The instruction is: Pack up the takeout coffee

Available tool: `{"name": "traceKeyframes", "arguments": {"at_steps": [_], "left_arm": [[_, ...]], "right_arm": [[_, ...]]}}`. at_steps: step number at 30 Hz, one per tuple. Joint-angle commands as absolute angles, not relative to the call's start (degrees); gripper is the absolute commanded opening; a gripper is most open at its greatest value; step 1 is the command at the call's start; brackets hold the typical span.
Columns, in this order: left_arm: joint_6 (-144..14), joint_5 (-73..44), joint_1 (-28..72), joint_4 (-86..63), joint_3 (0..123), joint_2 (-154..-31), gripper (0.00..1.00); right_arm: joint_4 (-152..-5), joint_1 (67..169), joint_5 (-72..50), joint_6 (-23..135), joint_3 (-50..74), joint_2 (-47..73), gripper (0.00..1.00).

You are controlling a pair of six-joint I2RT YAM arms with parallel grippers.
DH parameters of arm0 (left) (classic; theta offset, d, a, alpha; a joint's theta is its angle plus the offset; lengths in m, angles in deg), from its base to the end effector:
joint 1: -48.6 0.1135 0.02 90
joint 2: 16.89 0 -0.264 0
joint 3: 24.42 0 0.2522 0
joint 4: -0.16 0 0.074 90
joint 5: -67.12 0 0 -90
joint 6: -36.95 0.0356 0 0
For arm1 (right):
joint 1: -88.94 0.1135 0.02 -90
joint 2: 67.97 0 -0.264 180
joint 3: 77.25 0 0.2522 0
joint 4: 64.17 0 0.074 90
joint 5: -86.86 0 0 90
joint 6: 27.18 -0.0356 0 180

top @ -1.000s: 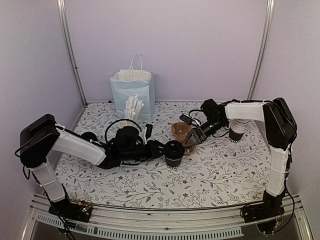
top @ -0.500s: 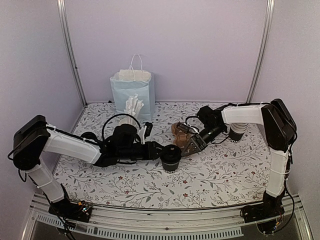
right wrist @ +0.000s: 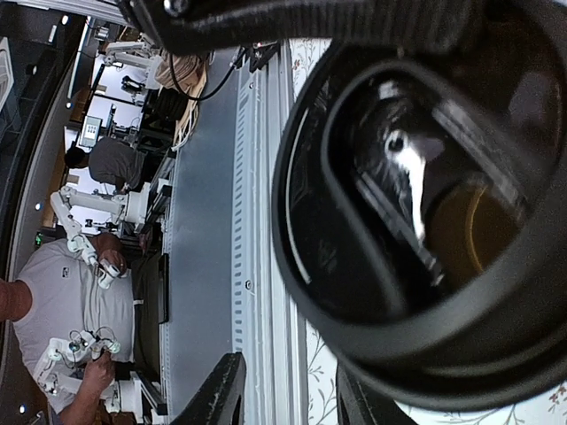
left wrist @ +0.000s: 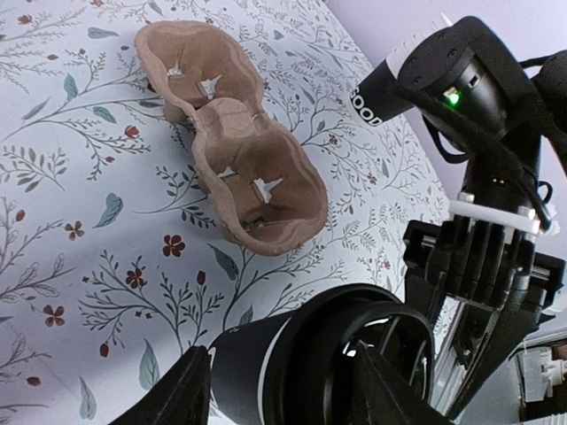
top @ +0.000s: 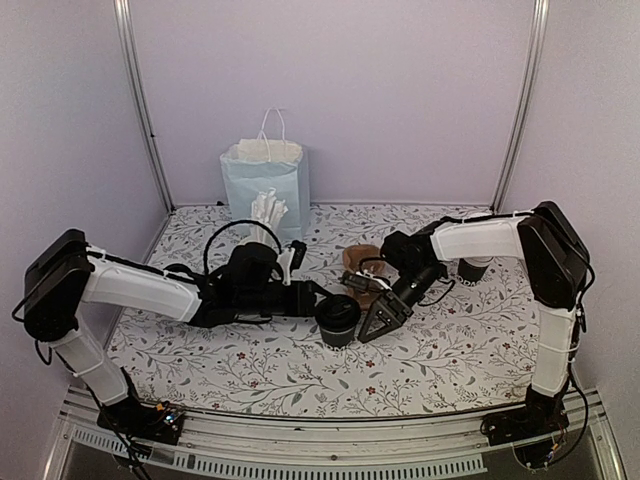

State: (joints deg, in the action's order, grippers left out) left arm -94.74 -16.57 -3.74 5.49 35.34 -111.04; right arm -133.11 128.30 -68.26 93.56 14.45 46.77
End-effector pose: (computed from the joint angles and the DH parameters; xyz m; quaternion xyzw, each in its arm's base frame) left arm 0.2064 -0.2738 0.1812 0.1077 0.8543 -0.4027 0.3105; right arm 0.2575 0.2530 0.1656 0.4763 -0.6952 -0.5355 0.0550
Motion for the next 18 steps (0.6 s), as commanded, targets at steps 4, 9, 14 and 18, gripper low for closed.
{"name": "traceKeyframes", "arguments": {"at_steps": [4, 9, 14, 18], "left_arm": [[-92.95, -22.43, -3.71, -3.34, 35.58, -105.18, 0.59], [-94.28, -22.73, -3.70, -4.53, 35.00, -104.69, 0.61], [-95.74, -22.06, -3.77, -3.03, 35.15, -106.88, 0.62], [-96.25, -18.94, -3.80, 0.39, 35.36, -109.04, 0.62]], "right_arm": [[-131.12, 126.66, -62.63, 92.76, 11.18, 40.30, 0.38], [-127.08, 123.07, -58.40, 87.96, 11.84, 36.73, 0.42], [-125.29, 121.82, -55.52, 84.62, 16.29, 38.39, 0.43], [-126.12, 121.81, -58.34, 83.96, 20.61, 43.00, 0.43]]}}
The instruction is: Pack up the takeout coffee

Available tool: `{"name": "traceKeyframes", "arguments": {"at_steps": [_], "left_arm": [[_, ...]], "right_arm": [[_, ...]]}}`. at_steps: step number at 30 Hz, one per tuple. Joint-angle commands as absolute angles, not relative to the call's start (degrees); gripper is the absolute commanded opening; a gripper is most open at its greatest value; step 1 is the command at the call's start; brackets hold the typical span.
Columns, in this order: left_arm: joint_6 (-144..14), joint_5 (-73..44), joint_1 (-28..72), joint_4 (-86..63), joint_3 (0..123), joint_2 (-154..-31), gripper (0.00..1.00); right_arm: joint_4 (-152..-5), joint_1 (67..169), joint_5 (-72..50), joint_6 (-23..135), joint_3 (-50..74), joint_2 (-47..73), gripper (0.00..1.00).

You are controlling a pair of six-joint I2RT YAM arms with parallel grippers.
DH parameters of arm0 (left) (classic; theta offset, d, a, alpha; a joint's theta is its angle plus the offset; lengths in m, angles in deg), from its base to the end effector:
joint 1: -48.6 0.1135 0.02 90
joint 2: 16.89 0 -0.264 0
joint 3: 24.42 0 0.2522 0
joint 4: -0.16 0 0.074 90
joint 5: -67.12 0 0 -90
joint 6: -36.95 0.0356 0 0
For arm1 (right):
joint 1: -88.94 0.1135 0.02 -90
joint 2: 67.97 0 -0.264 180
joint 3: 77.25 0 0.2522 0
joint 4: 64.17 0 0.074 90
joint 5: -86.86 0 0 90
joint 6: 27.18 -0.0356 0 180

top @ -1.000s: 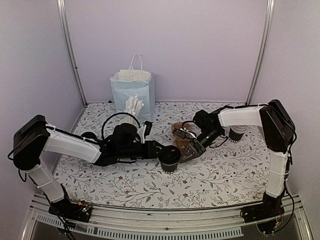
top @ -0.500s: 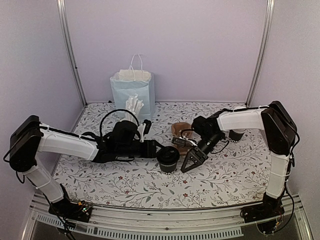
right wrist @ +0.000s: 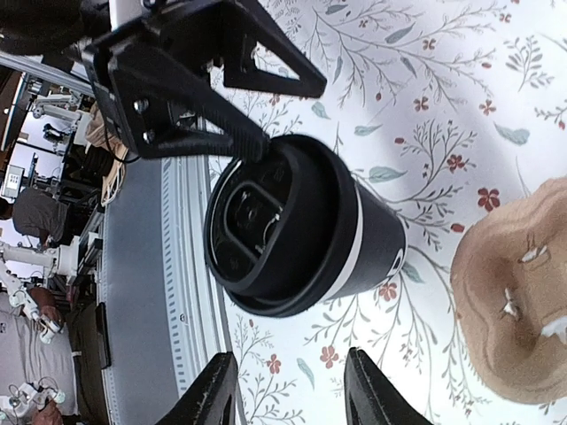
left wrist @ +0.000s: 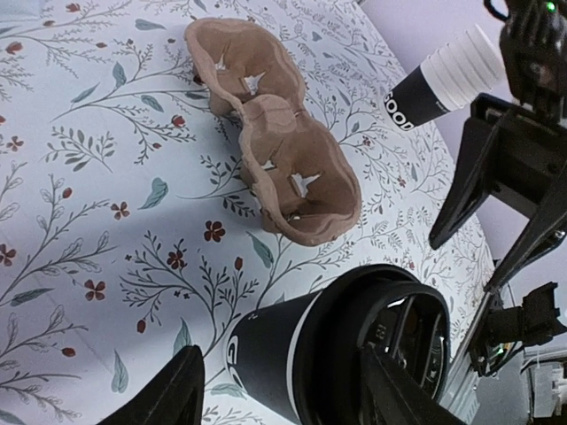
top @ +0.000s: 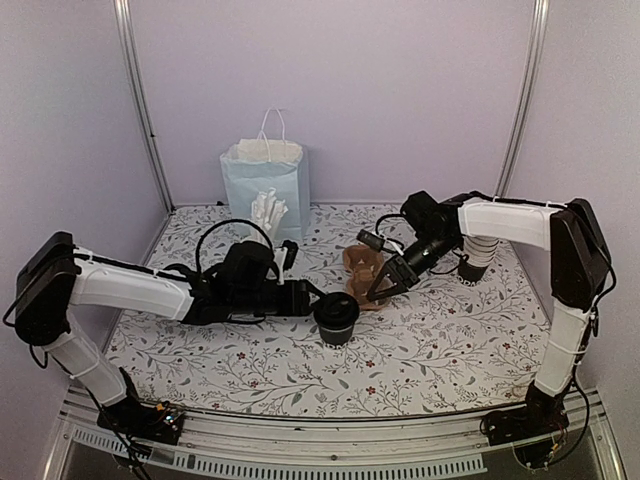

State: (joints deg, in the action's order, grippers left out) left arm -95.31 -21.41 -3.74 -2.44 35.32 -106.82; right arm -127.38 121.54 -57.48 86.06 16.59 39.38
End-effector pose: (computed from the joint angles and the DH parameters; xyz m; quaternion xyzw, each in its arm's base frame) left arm 0.2008 -0.2616 0.1913 0.0832 0.8739 -0.3595 0.3164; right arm 0.2925 0.2214 0.2144 -0.4604 0.7561 0.4605 0.0655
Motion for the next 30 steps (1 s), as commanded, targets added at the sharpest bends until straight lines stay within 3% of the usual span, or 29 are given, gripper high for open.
{"name": "traceKeyframes", "arguments": {"at_steps": [1, 11, 17, 30], "left_arm": [[-96.30, -18.38, -3.78, 1.30, 35.33, -109.41, 0.61], [-96.25, -16.57, -3.81, 1.88, 36.49, -113.85, 0.55], [-97.41, -15.57, -3.79, 2.19, 35.76, -115.85, 0.51], [-99.90, -20.41, -5.51, -3.15, 33.65, -120.42, 0.44]], "right_arm": [[-126.29, 121.81, -58.99, 83.85, 21.45, 44.31, 0.43], [-126.44, 121.81, -61.46, 82.73, 23.68, 50.18, 0.39], [-124.39, 121.81, -58.32, 81.03, 20.41, 50.66, 0.24], [-121.84, 122.25, -44.20, 76.98, 12.49, 52.40, 0.10]]}}
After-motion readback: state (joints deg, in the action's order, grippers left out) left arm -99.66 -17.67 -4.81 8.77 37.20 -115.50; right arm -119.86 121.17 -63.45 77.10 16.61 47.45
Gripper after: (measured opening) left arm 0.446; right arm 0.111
